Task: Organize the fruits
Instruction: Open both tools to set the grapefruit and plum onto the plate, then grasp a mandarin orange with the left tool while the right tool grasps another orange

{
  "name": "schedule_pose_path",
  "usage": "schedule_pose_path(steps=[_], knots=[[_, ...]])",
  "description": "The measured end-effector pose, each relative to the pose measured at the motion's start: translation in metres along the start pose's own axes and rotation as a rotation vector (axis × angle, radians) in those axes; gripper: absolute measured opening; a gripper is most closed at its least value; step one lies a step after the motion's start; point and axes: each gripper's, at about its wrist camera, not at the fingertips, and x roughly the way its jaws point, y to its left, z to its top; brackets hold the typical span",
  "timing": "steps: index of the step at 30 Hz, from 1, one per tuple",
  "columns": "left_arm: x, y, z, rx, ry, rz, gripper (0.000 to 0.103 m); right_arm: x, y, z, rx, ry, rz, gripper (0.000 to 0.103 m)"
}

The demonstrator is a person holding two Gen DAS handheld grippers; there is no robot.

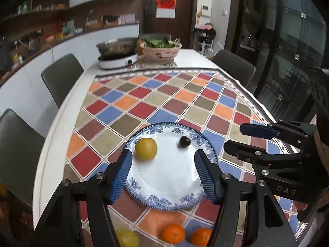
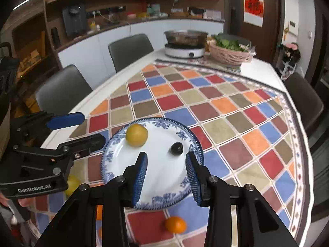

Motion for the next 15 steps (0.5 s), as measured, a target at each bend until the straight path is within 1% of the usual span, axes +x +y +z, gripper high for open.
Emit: schedule_pose_path(steps=[1,4,6,15], knots=[[-0.009,-0.004,-0.003,0.008,-0.016,0.010,0.062,-0.007,0.001,-0.002,0.002,-0.010,0.000,0.048],[-0.030,-0.012,-0.011,0.007,-0.043,0.000,0.066,-0.031,0.006,-0.011,0.008,-0.052,-0.014,0.048],[-0.044,-0.017,-0.017,0.005,-0.056,-0.005,0.066,-0.045,0.008,-0.017,0.014,-0.070,-0.018,0.048],[-0.081,-0.039,-0.049,0.033,-0.104,-0.006,0.068,-0.084,0.018,-0.051,0.028,-0.085,-0.022,0.048]])
